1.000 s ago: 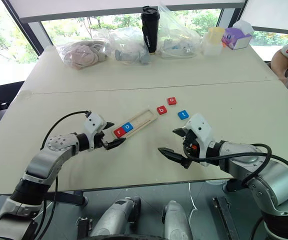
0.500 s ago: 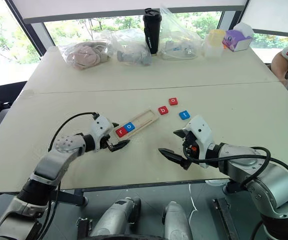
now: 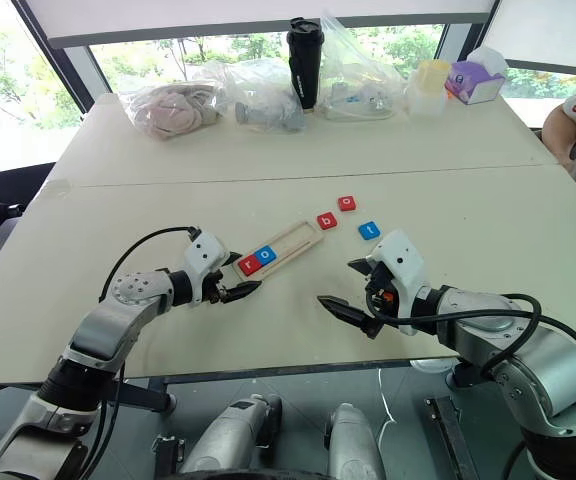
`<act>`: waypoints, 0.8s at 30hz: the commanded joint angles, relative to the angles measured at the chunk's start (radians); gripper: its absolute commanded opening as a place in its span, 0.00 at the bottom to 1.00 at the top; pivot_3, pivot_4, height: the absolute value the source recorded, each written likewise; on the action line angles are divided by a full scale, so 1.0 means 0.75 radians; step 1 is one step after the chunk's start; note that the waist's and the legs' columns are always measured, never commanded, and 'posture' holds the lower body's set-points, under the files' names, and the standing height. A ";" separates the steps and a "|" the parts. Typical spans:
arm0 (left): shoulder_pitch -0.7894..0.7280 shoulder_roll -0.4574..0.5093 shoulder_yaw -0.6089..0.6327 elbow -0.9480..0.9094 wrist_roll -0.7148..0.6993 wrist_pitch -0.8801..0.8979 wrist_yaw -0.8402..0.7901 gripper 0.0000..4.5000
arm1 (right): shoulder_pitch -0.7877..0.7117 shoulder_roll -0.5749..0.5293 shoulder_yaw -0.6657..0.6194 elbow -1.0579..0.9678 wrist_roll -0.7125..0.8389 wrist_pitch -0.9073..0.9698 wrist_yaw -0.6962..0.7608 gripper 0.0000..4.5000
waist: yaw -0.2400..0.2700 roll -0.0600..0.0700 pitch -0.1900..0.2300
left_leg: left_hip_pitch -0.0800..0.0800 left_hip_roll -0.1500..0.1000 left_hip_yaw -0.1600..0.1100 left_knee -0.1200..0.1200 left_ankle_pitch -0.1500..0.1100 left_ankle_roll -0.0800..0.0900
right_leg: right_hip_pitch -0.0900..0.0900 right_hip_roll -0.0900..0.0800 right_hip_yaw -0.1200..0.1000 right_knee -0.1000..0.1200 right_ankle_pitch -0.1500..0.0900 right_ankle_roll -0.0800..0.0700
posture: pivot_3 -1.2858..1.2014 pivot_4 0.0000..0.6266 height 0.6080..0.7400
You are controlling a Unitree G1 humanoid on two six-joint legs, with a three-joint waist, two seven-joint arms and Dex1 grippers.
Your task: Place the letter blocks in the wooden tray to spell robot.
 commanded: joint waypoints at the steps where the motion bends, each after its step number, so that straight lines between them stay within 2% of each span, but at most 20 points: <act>1: 0.006 0.034 0.019 0.047 0.004 0.021 -0.020 0.70 | -0.014 0.000 -0.007 -0.005 0.000 -0.026 0.004 1.00 | 0.000 0.000 0.000 | 0.000 0.000 0.000 0.000 0.000 0.000 | 0.000 0.000 0.000 0.000 0.000 0.000 | 0.52 0.24 1.00; 4: -0.035 0.099 0.043 0.107 0.009 -0.082 -0.093 0.70 | -0.016 -0.013 -0.009 0.022 -0.015 -0.037 0.021 1.00 | -0.003 0.000 0.000 | 0.000 0.000 0.000 0.000 0.000 0.000 | 0.000 0.000 0.000 0.000 0.000 0.000 | 0.52 0.24 1.00; 7: -0.079 0.182 0.044 0.156 -0.016 -0.221 -0.253 0.70 | -0.014 -0.033 -0.009 0.056 -0.037 -0.057 0.046 1.00 | -0.008 0.000 0.000 | -0.001 0.002 0.000 -0.001 0.000 0.000 | -0.002 0.001 0.000 0.000 0.001 -0.002 | 0.52 0.24 1.00; 11: -0.192 0.409 -0.105 0.360 0.097 -0.663 -0.689 0.70 | -0.022 -0.057 -0.001 0.140 -0.078 -0.103 0.091 1.00 | -0.003 -0.001 0.000 | -0.002 0.002 0.000 -0.003 0.000 0.000 | -0.005 0.001 0.000 0.000 0.001 -0.002 | 0.52 0.24 1.00; 14: -0.304 0.384 -0.128 0.544 0.090 -0.837 -0.806 0.70 | -0.022 -0.053 0.003 0.171 -0.101 -0.124 0.098 1.00 | 0.006 0.001 0.000 | -0.002 0.001 0.001 -0.004 0.000 0.000 | -0.004 0.001 0.000 -0.002 0.001 -0.003 | 0.52 0.24 1.00; 17: -0.389 0.305 -0.136 0.706 0.113 -0.929 -0.839 0.70 | -0.007 -0.028 0.000 0.157 -0.097 -0.124 0.082 1.00 | 0.005 0.000 0.000 | -0.004 0.000 0.001 -0.003 0.000 0.001 | -0.004 -0.001 0.000 -0.004 0.001 -0.003 | 0.52 0.24 1.00; 24: -0.484 0.165 -0.136 0.911 0.145 -1.004 -0.849 0.70 | 0.058 0.009 -0.022 0.096 -0.083 -0.102 0.037 1.00 | 0.001 0.000 0.000 | -0.005 -0.001 0.000 0.000 0.001 0.004 | -0.005 -0.001 -0.001 -0.001 0.003 0.002 | 0.52 0.24 1.00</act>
